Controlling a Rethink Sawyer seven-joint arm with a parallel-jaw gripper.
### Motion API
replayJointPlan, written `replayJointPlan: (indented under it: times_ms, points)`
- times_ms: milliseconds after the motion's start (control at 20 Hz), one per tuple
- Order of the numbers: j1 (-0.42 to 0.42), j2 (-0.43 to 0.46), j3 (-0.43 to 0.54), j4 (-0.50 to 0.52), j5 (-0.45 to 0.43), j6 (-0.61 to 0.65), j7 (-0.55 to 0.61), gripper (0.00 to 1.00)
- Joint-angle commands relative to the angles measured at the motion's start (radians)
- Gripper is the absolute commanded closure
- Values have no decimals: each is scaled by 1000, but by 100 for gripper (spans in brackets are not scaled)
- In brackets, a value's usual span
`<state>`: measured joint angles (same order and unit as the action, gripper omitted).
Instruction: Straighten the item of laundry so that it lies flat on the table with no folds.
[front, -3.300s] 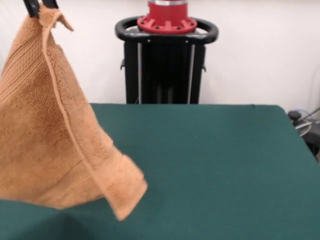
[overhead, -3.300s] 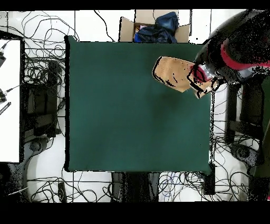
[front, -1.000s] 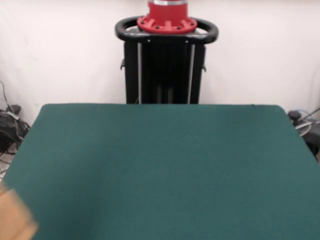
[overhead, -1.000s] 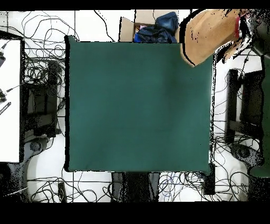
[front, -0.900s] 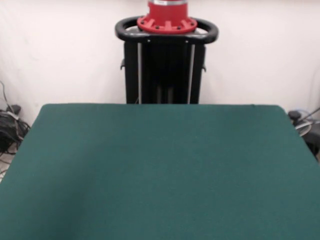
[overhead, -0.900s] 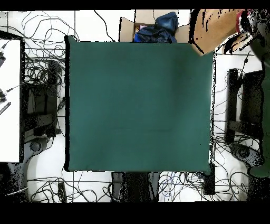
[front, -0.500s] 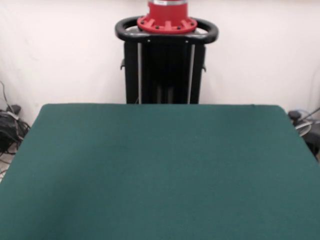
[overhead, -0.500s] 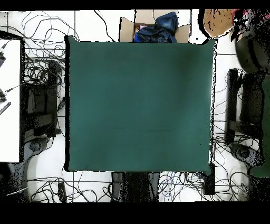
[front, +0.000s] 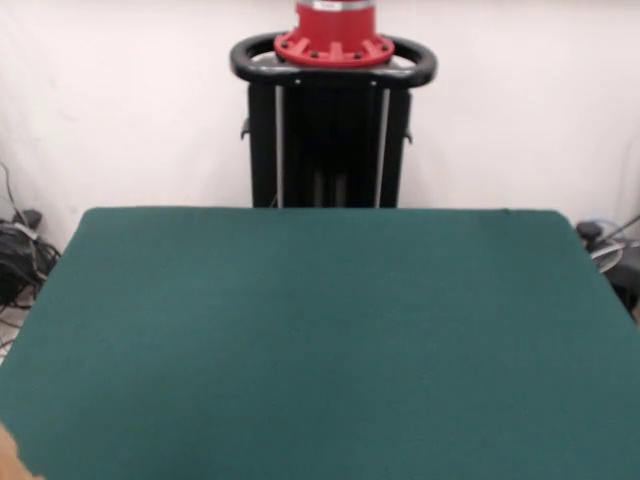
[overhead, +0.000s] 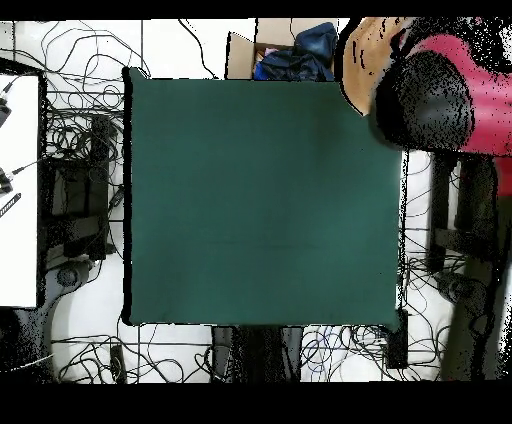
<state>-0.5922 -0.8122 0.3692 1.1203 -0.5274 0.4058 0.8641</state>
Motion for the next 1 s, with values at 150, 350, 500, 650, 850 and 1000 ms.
replayJointPlan:
  times_ms: [150, 350, 500, 650, 850, 1000]
  points:
    - [219, 72, -307, 147, -14, -203, 505, 100]
    - [261, 86, -361, 154, 14, -219, 536, 100]
    - [297, 98, -408, 156, 24, -235, 578, 100]
    - [333, 108, -452, 157, 31, -237, 616, 100]
    - [369, 115, -495, 160, 35, -233, 658, 100]
    - [393, 122, -529, 167, 43, -239, 690, 100]
